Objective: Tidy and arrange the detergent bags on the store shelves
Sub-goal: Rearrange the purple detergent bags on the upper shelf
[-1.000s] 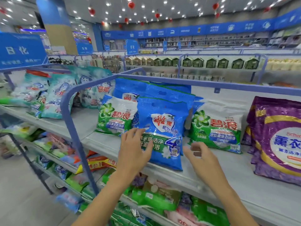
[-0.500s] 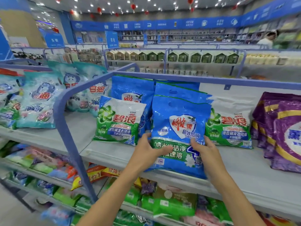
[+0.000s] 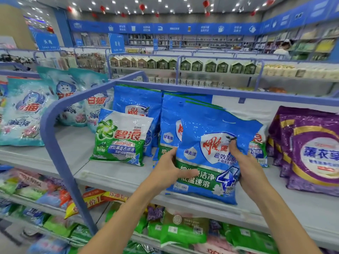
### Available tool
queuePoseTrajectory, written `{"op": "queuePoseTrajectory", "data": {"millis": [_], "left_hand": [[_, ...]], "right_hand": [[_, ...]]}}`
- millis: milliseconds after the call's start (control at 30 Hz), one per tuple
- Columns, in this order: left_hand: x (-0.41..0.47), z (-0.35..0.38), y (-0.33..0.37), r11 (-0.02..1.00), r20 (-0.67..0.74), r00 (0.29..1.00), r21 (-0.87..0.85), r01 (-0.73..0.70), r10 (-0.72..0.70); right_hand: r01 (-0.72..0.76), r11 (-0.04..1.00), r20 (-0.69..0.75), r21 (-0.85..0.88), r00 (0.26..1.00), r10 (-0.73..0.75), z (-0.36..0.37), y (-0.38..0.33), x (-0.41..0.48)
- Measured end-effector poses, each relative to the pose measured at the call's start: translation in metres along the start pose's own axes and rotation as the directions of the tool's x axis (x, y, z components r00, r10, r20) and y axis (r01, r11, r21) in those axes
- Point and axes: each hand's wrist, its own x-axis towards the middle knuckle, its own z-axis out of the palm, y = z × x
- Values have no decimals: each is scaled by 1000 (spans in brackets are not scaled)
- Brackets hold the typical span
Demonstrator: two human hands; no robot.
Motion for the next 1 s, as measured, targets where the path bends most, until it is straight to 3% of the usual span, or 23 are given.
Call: {"op": "queuePoseTrajectory", "data": {"millis": [267,400,467,567,633,700,767,833,900,1000], "left_hand": [[-3,-29,-17,999,-332,943,8,-32,33],[0,-79,-30,984,-521,852,173,44,53],[2,-106,-31,962,-621,775,264,66,118],[8,-146,-33,930,-703,688,349,111,181],[13,-169,-37,897,-718,673,398,191,175],[19,-187,-39,847,-731,663,447,287,162],[23,-199,-40,828,-751,646,445,341,138],[25,-211,-43,889,-737,672,350,295,67],[27,-219,-49,955,-692,722,219,201,6],[28,-230,-57,968,-667,745,183,171,-6]], "right_hand": [[-3,997,-82,-74,997,-3,13,4,4],[7,992,-151,-123,988,-25,19,7,0],[90,966,-202,-244,969,-141,23,9,-4],[255,868,-276,-426,877,-393,37,10,-9],[378,717,-279,-585,737,-616,57,11,-14],[463,539,-180,-703,617,-766,83,17,-17],[568,447,-46,-691,582,-812,114,29,-21],[662,429,108,-615,609,-786,145,42,-26],[660,499,228,-562,704,-673,171,60,-22],[408,680,274,-609,913,-302,205,80,-10]]}}
